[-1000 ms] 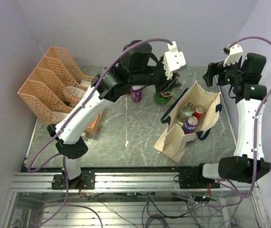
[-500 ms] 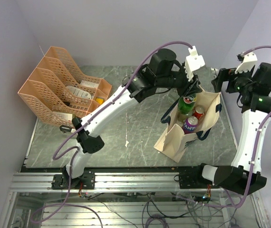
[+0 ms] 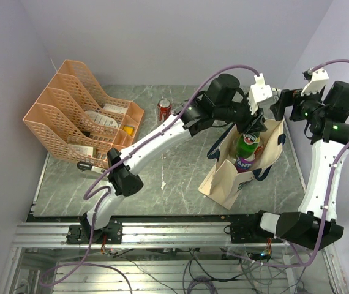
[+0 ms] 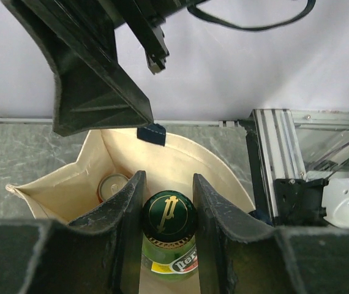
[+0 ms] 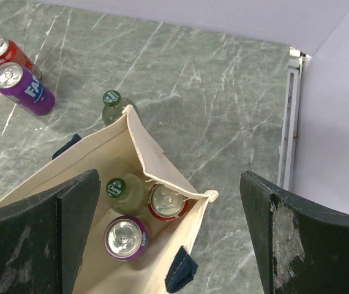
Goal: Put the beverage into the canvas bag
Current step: Place the drink in the canvas bag.
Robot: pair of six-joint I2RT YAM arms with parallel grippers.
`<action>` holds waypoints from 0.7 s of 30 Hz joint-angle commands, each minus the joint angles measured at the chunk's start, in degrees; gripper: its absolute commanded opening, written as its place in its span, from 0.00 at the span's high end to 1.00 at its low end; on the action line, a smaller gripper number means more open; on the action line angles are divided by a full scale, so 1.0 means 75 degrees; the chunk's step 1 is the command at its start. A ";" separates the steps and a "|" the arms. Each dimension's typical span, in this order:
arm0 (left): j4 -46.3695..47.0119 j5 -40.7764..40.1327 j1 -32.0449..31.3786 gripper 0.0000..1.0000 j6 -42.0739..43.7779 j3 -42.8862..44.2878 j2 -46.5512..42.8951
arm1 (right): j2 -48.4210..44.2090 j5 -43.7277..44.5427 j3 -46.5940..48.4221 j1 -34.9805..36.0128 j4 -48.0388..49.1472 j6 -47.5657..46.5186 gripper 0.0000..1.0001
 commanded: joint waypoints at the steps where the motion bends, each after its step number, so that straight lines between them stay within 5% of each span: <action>1: 0.1098 0.0295 -0.0026 0.93 0.0339 0.0017 -0.0113 | 0.0129 -0.0043 0.0025 -0.0075 -0.0187 -0.0156 0.03; 21: 0.0393 0.0820 0.0404 0.93 0.1594 -0.1048 -0.0063 | 0.1361 0.0196 0.1091 -0.0078 -0.0914 -0.0427 0.02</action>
